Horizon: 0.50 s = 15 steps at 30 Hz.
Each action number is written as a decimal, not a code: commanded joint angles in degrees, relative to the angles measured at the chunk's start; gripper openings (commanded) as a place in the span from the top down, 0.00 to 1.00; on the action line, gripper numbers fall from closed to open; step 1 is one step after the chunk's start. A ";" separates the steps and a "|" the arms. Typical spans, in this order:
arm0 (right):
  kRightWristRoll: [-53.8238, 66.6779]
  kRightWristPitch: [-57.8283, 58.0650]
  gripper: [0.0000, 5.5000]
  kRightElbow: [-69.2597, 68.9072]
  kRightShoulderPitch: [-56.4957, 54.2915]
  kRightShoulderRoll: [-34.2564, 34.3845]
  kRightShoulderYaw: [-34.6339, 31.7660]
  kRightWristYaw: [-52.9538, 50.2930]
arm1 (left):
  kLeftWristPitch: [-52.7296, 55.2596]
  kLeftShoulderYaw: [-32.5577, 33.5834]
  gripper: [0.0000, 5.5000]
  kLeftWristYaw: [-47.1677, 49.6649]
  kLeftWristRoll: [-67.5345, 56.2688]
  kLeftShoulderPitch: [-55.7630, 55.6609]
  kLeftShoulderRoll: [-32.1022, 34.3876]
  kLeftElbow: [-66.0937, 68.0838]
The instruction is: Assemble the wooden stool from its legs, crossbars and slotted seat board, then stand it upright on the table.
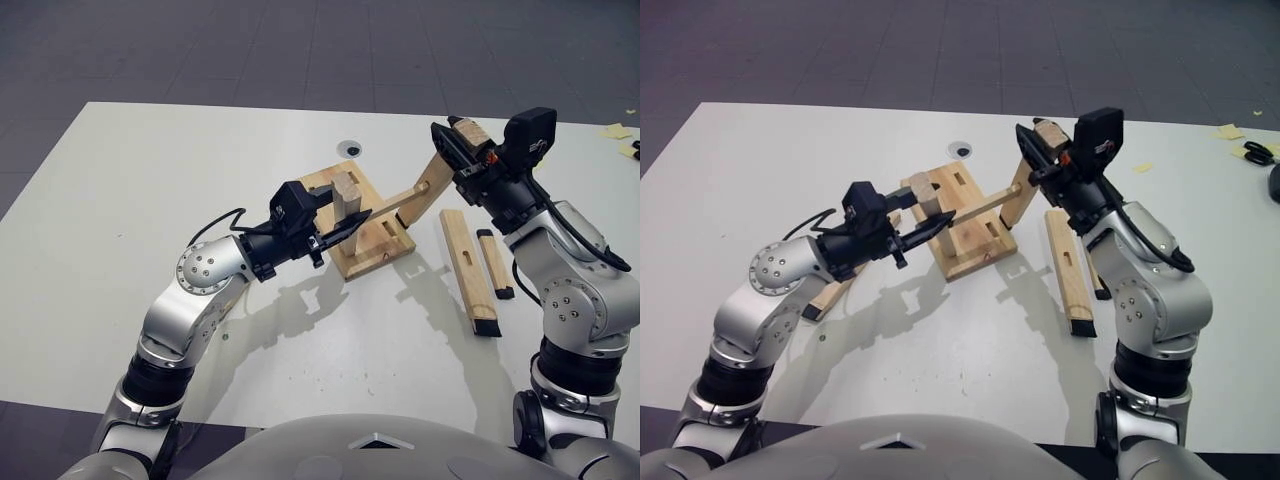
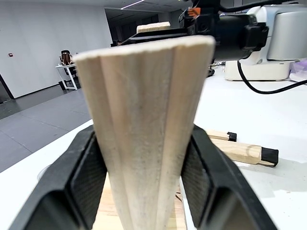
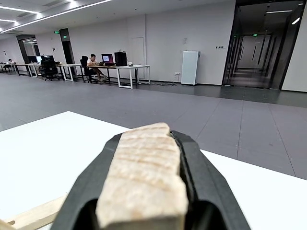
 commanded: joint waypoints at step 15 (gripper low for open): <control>15.65 14.88 0.79 -0.22 -7.79 2.89 -5.06 -4.31 | 4.84 -2.34 0.63 -0.12 2.30 2.79 1.78 5.20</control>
